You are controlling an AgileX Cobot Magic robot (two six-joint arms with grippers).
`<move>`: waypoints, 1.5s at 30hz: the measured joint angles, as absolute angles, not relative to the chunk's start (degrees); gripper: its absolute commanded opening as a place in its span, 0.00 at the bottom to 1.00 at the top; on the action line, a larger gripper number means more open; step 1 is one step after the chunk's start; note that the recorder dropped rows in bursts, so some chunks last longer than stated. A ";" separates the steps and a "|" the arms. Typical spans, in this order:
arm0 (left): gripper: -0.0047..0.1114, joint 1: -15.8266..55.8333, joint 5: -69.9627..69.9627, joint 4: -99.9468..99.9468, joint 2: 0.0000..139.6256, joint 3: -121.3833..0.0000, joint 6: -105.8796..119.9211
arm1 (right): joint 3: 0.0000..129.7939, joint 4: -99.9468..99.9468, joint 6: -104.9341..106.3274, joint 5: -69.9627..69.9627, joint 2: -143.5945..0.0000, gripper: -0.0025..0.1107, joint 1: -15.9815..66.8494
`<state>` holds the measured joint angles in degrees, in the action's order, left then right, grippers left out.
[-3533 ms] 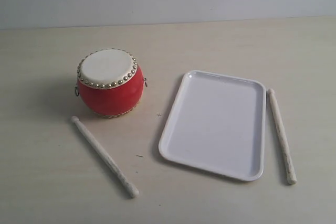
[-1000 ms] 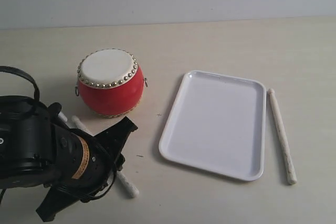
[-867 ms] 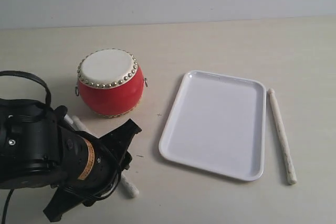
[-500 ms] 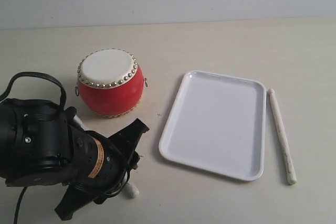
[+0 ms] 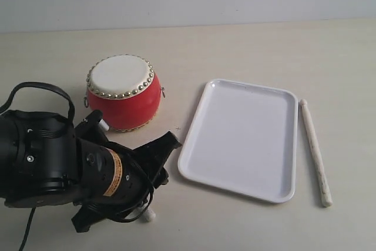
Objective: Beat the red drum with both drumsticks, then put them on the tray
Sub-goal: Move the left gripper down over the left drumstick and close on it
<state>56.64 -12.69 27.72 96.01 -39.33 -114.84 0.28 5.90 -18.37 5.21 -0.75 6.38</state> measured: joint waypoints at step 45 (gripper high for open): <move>0.42 51.61 -40.47 0.66 103.05 -53.89 -85.71 | 0.28 5.90 -18.37 5.21 -0.75 0.02 6.38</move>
